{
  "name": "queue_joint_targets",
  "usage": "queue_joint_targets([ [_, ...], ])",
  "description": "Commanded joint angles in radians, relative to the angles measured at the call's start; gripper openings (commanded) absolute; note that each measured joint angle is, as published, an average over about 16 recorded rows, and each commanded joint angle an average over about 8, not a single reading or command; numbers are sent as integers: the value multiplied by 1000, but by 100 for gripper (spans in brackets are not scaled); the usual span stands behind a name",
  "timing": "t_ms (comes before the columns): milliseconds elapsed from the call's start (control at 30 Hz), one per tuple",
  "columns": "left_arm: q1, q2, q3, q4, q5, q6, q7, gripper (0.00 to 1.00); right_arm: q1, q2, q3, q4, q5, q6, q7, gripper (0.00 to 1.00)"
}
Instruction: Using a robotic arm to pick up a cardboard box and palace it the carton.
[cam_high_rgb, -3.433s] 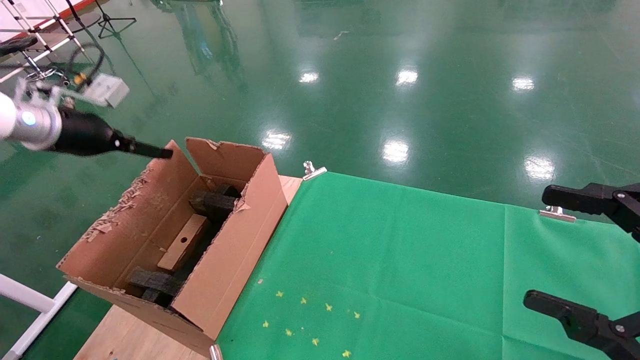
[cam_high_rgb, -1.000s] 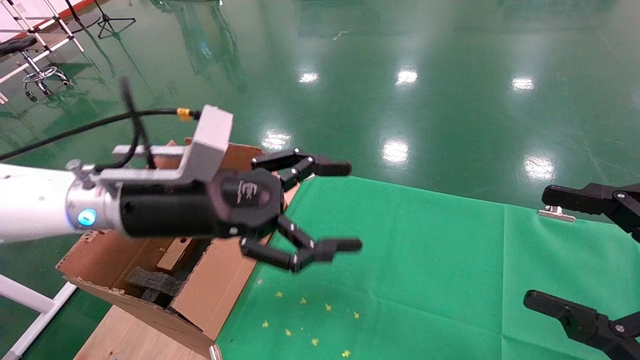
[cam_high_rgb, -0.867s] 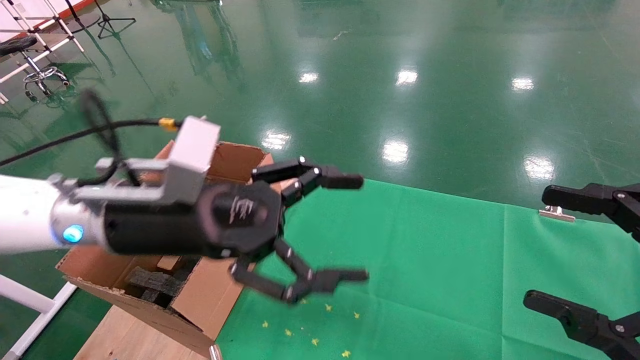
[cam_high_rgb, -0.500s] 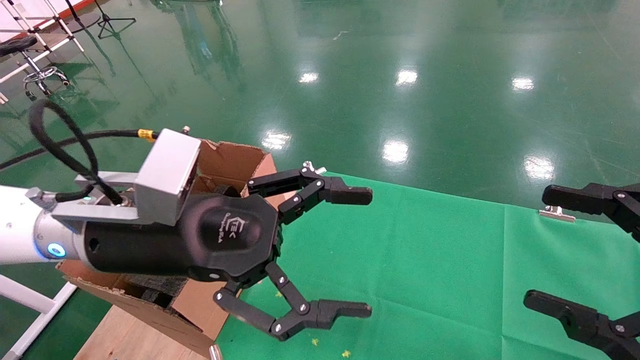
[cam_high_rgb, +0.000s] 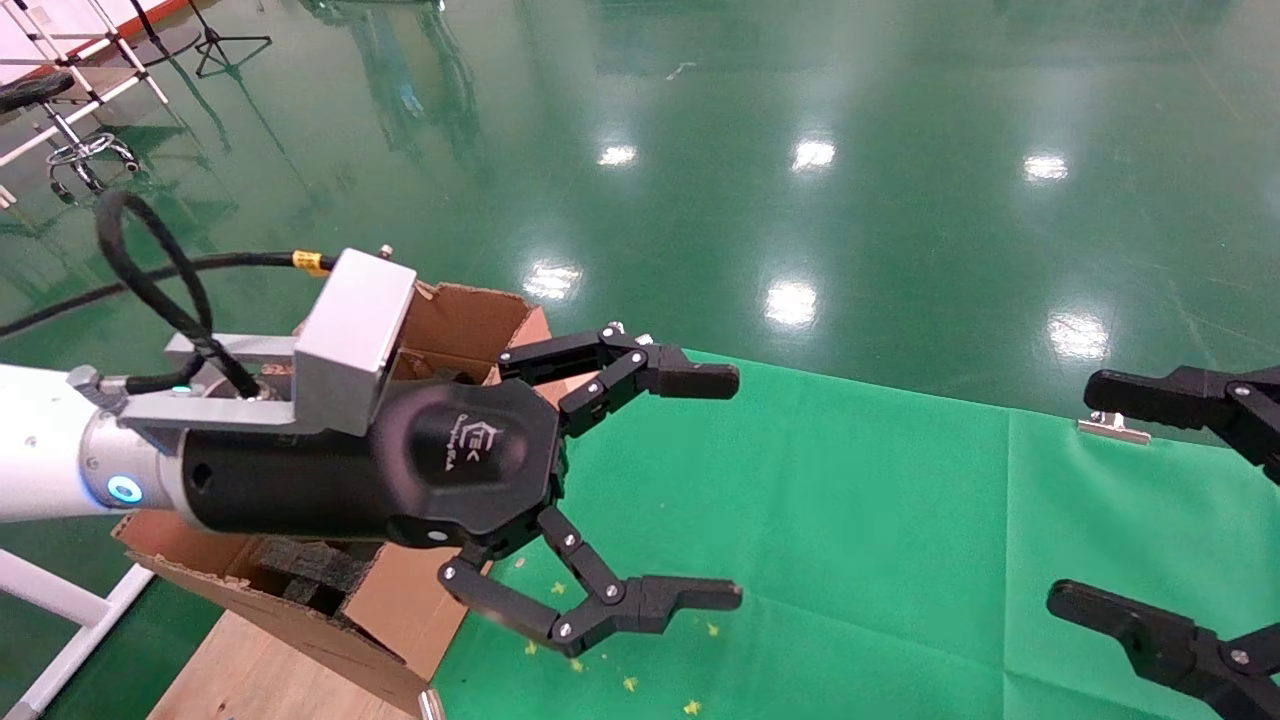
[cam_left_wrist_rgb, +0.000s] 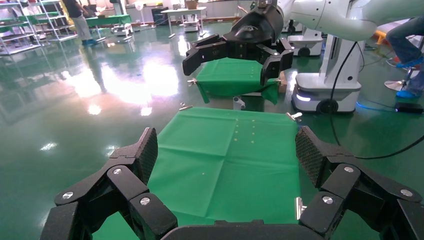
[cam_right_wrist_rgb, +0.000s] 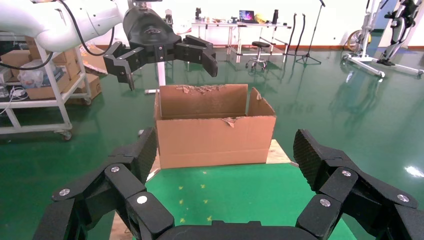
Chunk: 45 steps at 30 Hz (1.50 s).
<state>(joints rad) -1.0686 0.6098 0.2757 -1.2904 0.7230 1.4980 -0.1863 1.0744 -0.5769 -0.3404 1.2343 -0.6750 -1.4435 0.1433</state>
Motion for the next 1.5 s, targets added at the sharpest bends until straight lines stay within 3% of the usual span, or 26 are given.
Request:
queue_joint_targets([
  [33, -2, 0, 1, 2, 2, -1, -1, 100, 0, 0, 0, 0, 0, 0, 0, 100],
  [1500, -9, 2, 6, 10, 11, -4, -3, 100, 0, 0, 0, 0, 0, 0, 0, 100],
])
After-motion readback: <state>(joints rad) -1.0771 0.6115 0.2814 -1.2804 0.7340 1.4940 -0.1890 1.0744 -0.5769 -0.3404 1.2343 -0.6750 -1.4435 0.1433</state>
